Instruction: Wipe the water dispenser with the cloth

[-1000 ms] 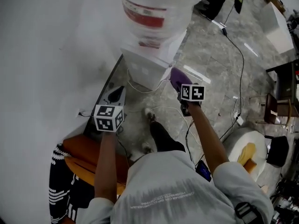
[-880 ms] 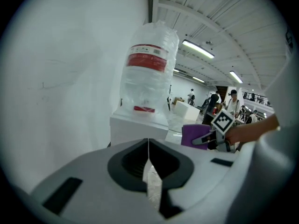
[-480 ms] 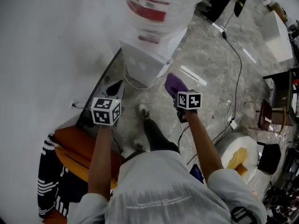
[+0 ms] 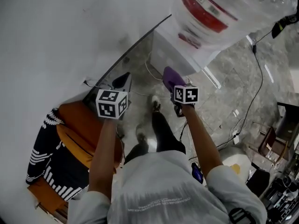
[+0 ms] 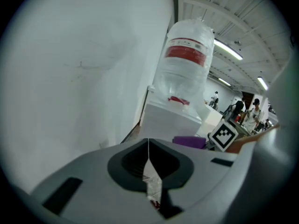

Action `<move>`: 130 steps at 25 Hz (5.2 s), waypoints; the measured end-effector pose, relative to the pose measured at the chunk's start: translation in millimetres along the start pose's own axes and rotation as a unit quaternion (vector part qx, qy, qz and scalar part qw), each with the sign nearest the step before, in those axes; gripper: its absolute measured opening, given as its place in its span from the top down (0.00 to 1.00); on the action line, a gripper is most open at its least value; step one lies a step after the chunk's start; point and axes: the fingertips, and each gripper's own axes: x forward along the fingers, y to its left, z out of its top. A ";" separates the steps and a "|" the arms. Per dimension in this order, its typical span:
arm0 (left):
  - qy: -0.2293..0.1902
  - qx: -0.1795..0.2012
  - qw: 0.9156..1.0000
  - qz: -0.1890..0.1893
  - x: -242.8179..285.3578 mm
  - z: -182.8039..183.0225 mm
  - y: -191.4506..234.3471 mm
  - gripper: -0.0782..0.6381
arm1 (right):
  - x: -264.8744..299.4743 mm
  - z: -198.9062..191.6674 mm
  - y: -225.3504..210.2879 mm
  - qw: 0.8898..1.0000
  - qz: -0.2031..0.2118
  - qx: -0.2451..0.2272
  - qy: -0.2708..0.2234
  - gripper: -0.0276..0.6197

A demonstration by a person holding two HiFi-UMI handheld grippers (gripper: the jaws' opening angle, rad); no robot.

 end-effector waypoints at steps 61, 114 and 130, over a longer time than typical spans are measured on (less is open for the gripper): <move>0.022 -0.080 0.997 -0.006 6.0 -78.7 16.9 0.87 | 22.0 -89.3 -127.3 0.952 -0.245 0.167 -0.073 0.82; -0.298 0.279 0.913 0.024 -389.5 95.7 -177.0 0.87 | -477.7 26.2 265.7 0.834 -0.038 -0.308 -0.455 0.83; -0.297 0.234 0.925 0.002 -379.3 82.8 -169.2 0.87 | -466.6 18.7 262.8 0.837 -0.019 -0.316 -0.446 0.84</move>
